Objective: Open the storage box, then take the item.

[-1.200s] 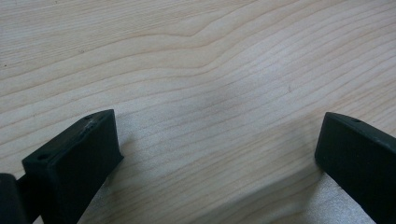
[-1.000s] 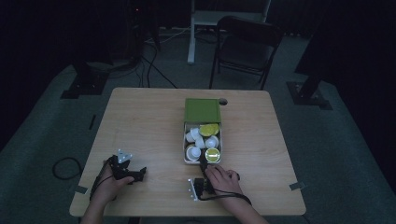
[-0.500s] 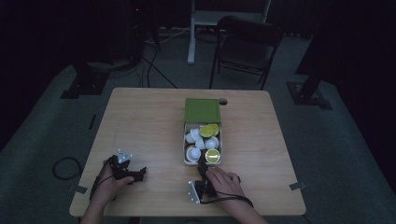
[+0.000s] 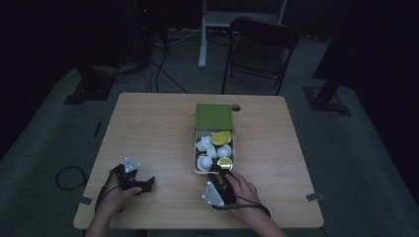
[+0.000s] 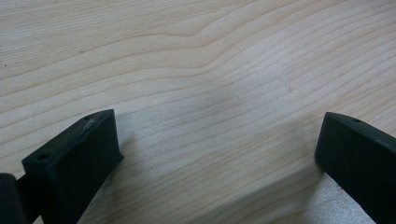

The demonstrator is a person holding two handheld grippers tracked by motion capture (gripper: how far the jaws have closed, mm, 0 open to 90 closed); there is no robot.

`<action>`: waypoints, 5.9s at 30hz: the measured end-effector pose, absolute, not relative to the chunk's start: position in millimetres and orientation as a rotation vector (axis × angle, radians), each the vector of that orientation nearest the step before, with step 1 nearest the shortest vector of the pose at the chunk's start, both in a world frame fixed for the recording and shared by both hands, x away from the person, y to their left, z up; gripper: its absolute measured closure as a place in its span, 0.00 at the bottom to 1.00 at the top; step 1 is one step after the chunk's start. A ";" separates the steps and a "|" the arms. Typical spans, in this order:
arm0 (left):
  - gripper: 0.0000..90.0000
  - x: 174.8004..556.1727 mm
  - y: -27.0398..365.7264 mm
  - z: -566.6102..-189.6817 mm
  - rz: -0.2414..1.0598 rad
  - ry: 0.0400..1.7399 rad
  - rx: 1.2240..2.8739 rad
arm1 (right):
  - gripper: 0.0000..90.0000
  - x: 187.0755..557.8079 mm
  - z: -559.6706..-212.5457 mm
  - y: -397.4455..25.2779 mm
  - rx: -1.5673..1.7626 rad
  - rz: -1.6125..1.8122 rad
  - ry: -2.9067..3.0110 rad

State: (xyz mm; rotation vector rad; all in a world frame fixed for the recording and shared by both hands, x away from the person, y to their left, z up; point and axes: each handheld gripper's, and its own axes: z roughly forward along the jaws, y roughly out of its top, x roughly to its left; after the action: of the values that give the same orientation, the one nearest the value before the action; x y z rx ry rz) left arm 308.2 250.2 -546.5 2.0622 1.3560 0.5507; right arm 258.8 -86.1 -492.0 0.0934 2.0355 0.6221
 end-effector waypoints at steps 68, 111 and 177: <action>0.00 308.2 250.1 -546.5 0.551 1.357 2.061 | 0.15 317.7 -484.7 -234.8 1.157 1.128 1.800; 0.00 308.2 250.1 -546.5 0.551 1.357 2.062 | 0.14 318.3 -549.3 -301.5 1.496 0.901 1.988; 0.01 327.3 197.6 -485.4 0.492 1.038 2.159 | 0.13 323.9 -550.7 -302.2 1.452 0.904 2.090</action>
State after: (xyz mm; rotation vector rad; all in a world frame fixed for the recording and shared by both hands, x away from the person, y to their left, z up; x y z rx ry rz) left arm 327.3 197.6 -485.4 2.1594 1.0376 0.4924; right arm 323.9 -302.2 -550.7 1.4521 2.0896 0.9043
